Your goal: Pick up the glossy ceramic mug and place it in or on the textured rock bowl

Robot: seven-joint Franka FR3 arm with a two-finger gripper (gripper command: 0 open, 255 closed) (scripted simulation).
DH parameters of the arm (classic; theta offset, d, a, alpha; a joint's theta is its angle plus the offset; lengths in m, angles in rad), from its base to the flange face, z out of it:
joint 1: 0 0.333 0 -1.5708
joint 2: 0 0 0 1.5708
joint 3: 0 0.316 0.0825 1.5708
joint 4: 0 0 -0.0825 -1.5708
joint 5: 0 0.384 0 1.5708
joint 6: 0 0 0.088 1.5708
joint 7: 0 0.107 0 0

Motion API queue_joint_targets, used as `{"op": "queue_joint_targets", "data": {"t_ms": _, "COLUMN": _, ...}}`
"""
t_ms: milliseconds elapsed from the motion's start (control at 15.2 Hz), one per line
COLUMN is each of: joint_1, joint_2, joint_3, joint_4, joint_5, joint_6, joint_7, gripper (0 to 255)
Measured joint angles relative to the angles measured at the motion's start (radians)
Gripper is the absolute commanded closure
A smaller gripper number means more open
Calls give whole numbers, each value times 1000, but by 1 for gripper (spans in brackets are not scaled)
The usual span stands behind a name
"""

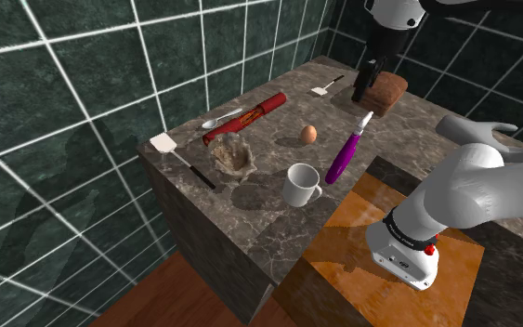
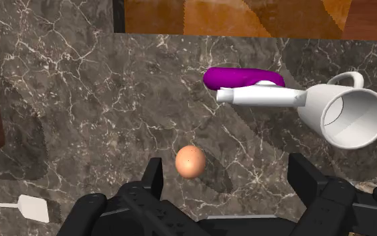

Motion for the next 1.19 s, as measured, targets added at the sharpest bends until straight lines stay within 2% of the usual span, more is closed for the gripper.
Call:
{"op": "queue_joint_targets", "data": {"t_ms": 264, "joint_1": 20, "joint_2": -5, "joint_3": 26, "joint_4": -50, "joint_5": 32, "joint_6": 43, "joint_7": 28, "gripper": 0}}
{"op": "queue_joint_targets", "data": {"t_ms": 792, "joint_1": 96, "joint_2": 24, "joint_3": 111, "joint_4": -233, "joint_5": 145, "joint_6": 258, "joint_7": 104, "gripper": 0}}
{"op": "queue_joint_targets", "data": {"t_ms": 1188, "joint_1": 182, "joint_2": 93, "joint_3": 202, "joint_4": -339, "joint_5": 255, "joint_6": 445, "joint_7": 173, "gripper": 0}}
